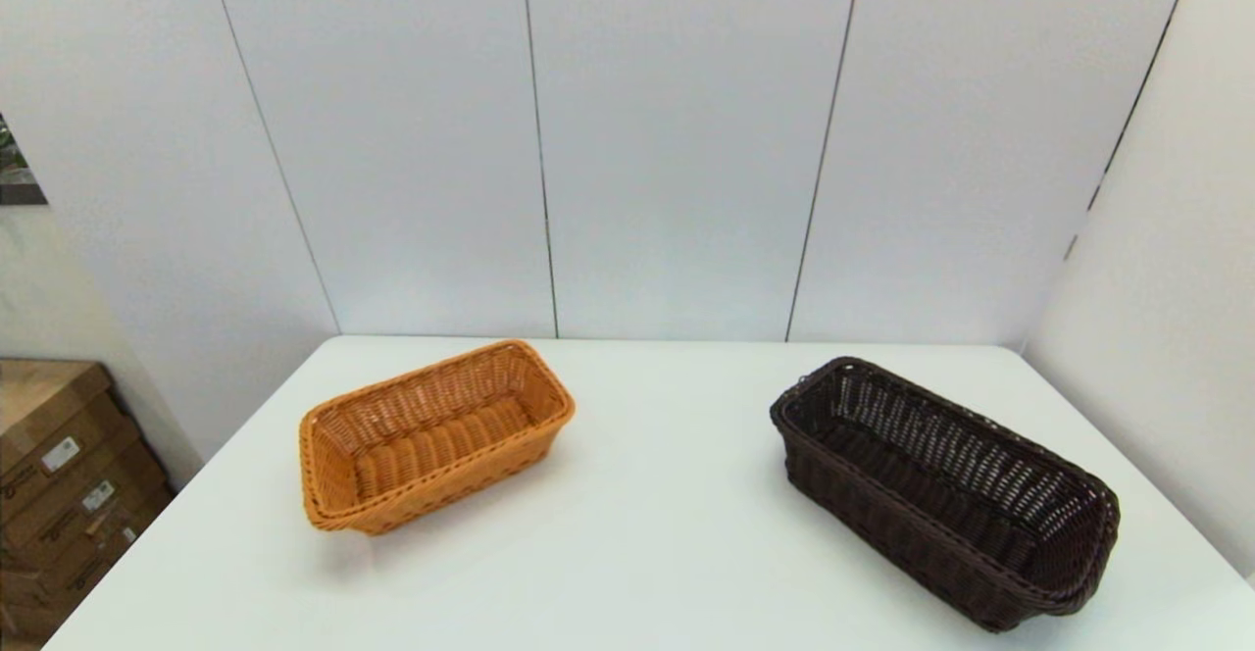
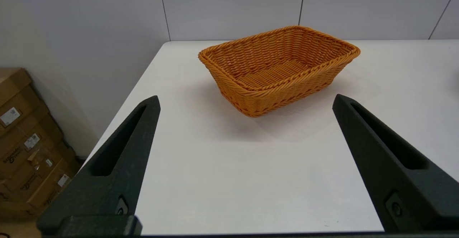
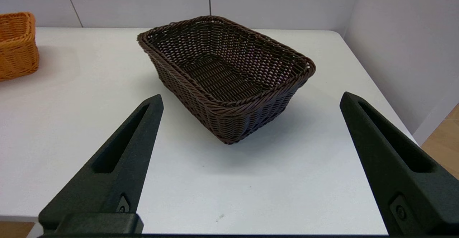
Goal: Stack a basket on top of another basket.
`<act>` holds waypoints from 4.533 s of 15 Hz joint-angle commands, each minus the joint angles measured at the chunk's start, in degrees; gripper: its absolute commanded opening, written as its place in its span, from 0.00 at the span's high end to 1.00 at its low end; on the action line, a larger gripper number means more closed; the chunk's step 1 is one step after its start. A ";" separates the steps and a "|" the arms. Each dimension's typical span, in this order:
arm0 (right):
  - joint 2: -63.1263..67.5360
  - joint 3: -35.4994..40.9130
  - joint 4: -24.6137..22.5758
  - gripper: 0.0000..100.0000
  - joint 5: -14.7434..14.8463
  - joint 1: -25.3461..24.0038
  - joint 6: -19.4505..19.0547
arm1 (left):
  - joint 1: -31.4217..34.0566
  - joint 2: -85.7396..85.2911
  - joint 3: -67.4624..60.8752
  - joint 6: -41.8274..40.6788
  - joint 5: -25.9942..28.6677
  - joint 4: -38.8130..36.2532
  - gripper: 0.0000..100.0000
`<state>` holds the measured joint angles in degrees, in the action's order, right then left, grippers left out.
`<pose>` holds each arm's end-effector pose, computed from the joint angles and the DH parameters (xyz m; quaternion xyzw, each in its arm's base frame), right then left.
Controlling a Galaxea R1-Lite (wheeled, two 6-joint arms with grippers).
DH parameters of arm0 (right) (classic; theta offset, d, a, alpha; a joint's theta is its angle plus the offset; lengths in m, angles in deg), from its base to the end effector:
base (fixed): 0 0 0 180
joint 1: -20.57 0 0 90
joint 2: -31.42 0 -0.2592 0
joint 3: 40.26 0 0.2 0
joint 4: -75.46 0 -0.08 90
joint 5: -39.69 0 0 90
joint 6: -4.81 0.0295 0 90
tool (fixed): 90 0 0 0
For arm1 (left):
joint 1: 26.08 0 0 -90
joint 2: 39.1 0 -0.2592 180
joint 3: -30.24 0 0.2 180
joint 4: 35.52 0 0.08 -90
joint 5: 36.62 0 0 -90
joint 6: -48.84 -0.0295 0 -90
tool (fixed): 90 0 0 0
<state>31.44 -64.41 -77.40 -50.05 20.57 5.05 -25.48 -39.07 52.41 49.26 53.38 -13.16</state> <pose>0.0327 -0.0001 0.0761 0.0020 0.0263 -0.0023 0.9997 0.0356 0.0004 0.0751 -0.0037 0.0019 0.0052 1.0000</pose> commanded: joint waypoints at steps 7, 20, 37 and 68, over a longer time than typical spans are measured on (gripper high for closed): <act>-0.02 -0.05 0.05 0.00 0.00 0.00 0.02 | 0.02 -0.11 -0.09 0.02 0.00 -0.01 0.00; -0.02 -0.05 0.05 0.00 0.00 0.00 0.02 | 0.11 19.22 14.41 1.52 -2.20 2.63 0.00; -0.02 0.04 0.05 0.00 0.00 0.00 0.02 | 0.28 60.36 31.64 27.97 -4.57 3.86 0.00; -0.02 -0.05 0.05 0.00 0.00 0.00 0.02 | 3.53 110.37 63.81 40.45 -1.23 26.27 0.00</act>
<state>31.44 -64.43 -77.40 -50.07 20.57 5.05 -22.28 68.03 114.95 89.27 51.12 13.02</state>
